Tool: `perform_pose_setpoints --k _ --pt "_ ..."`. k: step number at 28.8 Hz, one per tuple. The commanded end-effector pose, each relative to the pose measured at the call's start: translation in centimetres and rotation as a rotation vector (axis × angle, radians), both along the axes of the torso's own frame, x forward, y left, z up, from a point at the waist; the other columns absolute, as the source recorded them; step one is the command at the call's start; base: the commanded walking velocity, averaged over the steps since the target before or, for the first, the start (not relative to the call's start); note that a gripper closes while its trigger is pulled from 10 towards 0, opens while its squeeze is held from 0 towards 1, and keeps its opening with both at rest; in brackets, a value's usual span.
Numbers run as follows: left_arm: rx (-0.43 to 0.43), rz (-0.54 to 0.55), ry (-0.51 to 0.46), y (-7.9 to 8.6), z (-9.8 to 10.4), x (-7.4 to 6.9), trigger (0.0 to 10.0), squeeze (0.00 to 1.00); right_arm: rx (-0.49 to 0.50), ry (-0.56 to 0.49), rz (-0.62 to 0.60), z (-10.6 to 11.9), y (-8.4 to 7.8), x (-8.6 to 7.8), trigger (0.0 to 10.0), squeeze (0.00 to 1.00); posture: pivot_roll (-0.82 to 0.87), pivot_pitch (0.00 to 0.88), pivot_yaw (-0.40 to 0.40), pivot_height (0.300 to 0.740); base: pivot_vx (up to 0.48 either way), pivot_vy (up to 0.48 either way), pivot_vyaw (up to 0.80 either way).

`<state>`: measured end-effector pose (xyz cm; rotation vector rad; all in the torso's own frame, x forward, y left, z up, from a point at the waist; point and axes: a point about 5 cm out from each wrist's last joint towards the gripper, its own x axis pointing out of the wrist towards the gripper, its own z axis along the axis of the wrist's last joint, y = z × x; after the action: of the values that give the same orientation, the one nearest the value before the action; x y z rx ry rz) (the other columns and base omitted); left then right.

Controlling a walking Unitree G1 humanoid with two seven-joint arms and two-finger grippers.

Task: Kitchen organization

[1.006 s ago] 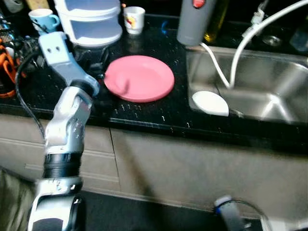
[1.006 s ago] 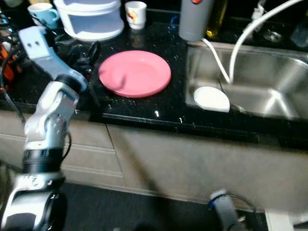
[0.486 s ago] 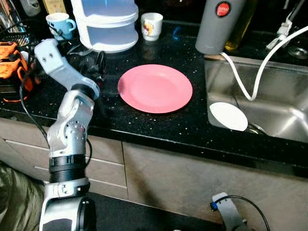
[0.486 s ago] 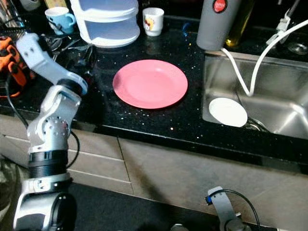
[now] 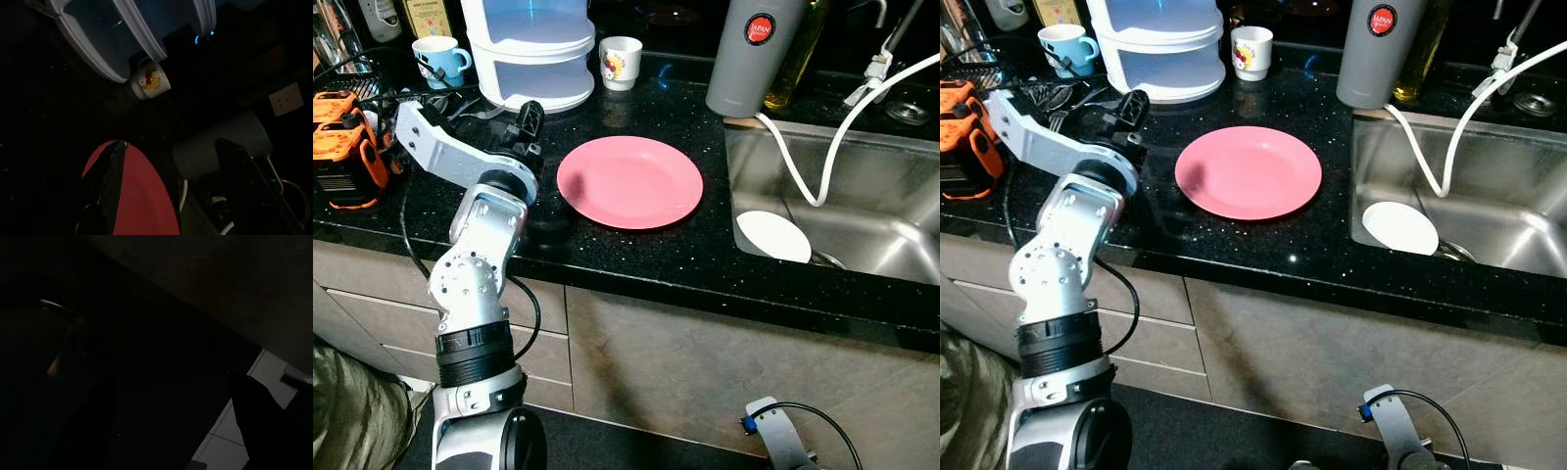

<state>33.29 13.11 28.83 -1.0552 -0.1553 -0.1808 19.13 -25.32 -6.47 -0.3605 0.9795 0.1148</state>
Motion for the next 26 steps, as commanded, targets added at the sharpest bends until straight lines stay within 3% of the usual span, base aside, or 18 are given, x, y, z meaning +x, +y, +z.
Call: perform_pose_setpoints --k 1,3,12,16,17,20,26 --pt "-0.076 -0.047 0.062 -1.8 -0.6 -0.4 10.0 0.0 -0.007 0.025 -0.005 -0.3 -0.1 -0.6 10.0 0.0 0.02 0.133 0.002 0.74 0.0 0.0 0.0" --pt "-0.044 -0.015 0.162 -1.6 -1.5 -0.9 10.0 0.0 -0.008 0.027 -0.006 -0.3 -0.1 -0.6 10.0 0.0 0.02 0.135 0.002 0.74 0.0 0.0 0.0" --pt "0.043 0.11 0.294 0.6 -2.5 -1.3 10.0 0.0 -0.007 0.031 -0.009 -0.4 -0.1 -0.7 10.0 0.0 0.03 0.135 0.006 0.74 0.0 0.0 0.0" --pt "0.04 0.039 0.322 0.4 -3.2 -0.9 10.0 0.0 -0.007 0.029 -0.011 -0.4 0.0 -0.6 10.0 0.0 0.02 0.134 0.005 0.74 0.0 0.0 0.0" --pt "0.061 -0.042 0.311 -0.3 -3.0 -0.6 10.0 0.0 -0.008 0.028 -0.012 -0.4 0.0 -0.6 10.0 0.0 0.02 0.135 0.004 0.74 0.0 0.0 0.0" --pt "0.046 -0.07 0.309 -0.4 -2.3 -0.3 10.0 0.0 -0.011 0.027 -0.012 -0.3 -0.1 -0.6 10.0 0.0 0.02 0.135 0.004 0.74 0.0 0.0 0.0" --pt "0.043 -0.108 0.358 -0.8 -3.0 -0.4 10.0 0.0 -0.014 0.026 -0.018 -0.3 -0.1 -0.6 10.0 0.0 0.01 0.135 0.006 0.74 0.0 0.0 0.0"
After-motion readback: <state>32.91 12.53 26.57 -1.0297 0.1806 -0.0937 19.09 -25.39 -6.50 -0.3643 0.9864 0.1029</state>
